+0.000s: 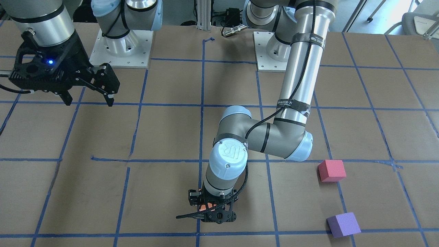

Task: Arrange blocks in a line
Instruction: 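Lower the open left gripper down over the orange cube, then close the left gripper around the orange cube, then lift the orange cube and carry it toward the purple cube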

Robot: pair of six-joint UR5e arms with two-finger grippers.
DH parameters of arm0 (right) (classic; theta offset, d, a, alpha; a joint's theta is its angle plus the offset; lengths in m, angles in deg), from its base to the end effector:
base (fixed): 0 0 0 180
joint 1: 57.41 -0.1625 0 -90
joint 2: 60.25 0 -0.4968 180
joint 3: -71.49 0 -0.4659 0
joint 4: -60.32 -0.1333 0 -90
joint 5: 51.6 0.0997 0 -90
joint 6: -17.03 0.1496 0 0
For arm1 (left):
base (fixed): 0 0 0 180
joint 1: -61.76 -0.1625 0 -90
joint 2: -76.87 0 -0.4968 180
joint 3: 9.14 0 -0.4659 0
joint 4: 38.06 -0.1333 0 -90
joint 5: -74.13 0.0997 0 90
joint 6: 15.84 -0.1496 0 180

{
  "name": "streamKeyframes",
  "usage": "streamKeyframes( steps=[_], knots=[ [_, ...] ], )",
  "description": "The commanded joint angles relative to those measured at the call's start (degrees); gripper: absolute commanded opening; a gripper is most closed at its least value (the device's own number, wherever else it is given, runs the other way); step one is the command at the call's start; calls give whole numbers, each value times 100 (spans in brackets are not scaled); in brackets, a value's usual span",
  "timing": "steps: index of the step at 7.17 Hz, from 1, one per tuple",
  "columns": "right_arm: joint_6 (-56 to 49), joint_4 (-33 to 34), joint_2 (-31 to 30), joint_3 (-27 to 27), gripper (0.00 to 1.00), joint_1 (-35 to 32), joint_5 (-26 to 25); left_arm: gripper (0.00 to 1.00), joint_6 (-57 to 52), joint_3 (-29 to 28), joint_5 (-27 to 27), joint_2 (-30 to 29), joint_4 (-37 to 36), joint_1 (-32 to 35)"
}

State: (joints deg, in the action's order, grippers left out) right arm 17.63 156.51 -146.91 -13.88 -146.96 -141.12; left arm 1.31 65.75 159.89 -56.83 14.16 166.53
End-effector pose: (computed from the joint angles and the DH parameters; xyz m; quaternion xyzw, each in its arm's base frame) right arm 0.1297 -0.6141 0.5336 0.0089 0.9978 -0.0652 0.0043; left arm -0.3626 -0.8089 0.1674 0.0177 -0.9960 0.0668 0.0575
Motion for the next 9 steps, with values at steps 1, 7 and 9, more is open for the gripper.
streamKeyframes(
  steps=[1, 7, 9],
  knots=[
    [1, 14, 0, -6, 100, -1, 5, 8, -71, -19, 28, 185, 34, -44],
    [1, 32, 0, -23, 100, -18, 66, 7, -867, -239, 81, 827, 1194, -1491],
    [1, 49, 0, -32, 100, -18, 84, 6, -1773, -213, 177, 994, 1546, -2115]
  ],
)
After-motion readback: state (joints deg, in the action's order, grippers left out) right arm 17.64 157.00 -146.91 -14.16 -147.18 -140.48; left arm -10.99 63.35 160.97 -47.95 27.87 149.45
